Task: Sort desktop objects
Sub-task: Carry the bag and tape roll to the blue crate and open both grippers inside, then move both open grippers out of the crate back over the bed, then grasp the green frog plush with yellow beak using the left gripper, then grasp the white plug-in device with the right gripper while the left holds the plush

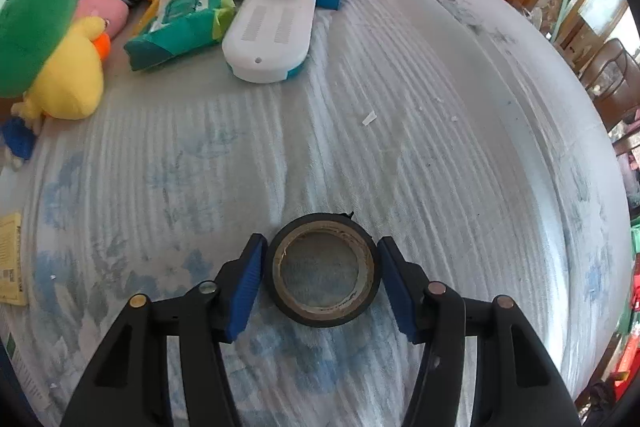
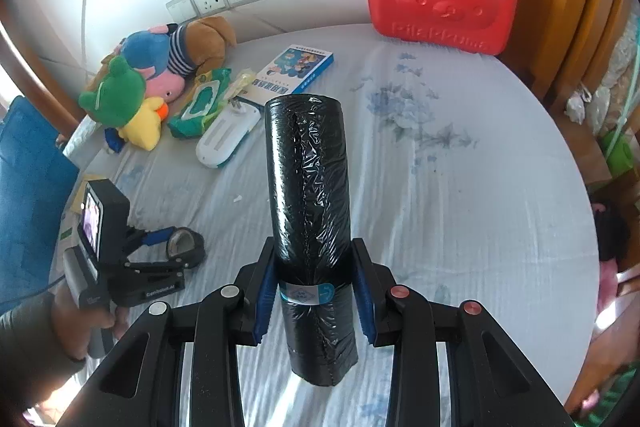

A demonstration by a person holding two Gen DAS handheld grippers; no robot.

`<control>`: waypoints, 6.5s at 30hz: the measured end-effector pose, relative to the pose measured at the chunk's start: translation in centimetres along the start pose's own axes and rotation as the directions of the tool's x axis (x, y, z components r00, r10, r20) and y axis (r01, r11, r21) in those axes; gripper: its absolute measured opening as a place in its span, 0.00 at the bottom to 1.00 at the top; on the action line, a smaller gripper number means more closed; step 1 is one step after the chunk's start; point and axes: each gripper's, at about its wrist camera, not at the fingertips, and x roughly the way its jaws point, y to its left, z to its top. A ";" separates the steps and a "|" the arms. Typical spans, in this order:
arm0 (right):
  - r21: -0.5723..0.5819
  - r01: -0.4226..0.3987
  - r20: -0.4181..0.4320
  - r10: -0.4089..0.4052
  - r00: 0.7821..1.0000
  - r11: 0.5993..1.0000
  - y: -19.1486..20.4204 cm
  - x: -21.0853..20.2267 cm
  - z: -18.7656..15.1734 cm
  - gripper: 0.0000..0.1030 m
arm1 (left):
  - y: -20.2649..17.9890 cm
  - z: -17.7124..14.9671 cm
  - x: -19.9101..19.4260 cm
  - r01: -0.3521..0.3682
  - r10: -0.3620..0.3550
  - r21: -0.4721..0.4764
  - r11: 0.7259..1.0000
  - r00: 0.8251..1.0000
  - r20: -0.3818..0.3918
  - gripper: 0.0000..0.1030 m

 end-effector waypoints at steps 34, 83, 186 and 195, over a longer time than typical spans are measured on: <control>-0.401 -0.198 0.111 0.262 0.959 0.894 19.3 -12.6 0.6 0.33 | 6.4 -12.1 -33.4 -0.135 0.222 -0.259 0.956 0.912 0.345 0.54; -0.628 -0.197 0.150 0.366 0.918 0.753 78.1 -11.1 13.5 0.63 | 54.5 -22.0 -60.4 -0.195 0.502 -0.523 0.830 0.669 0.548 1.00; 0.019 0.084 0.020 -0.084 0.996 0.996 17.7 9.6 7.3 1.00 | 23.9 0.0 -21.7 0.027 0.005 -0.064 0.998 0.893 0.450 0.65; 0.169 0.178 -0.068 -0.169 0.983 0.969 14.9 22.7 13.5 0.87 | 24.7 -6.6 -27.5 -0.019 0.078 -0.133 0.991 0.888 0.453 0.66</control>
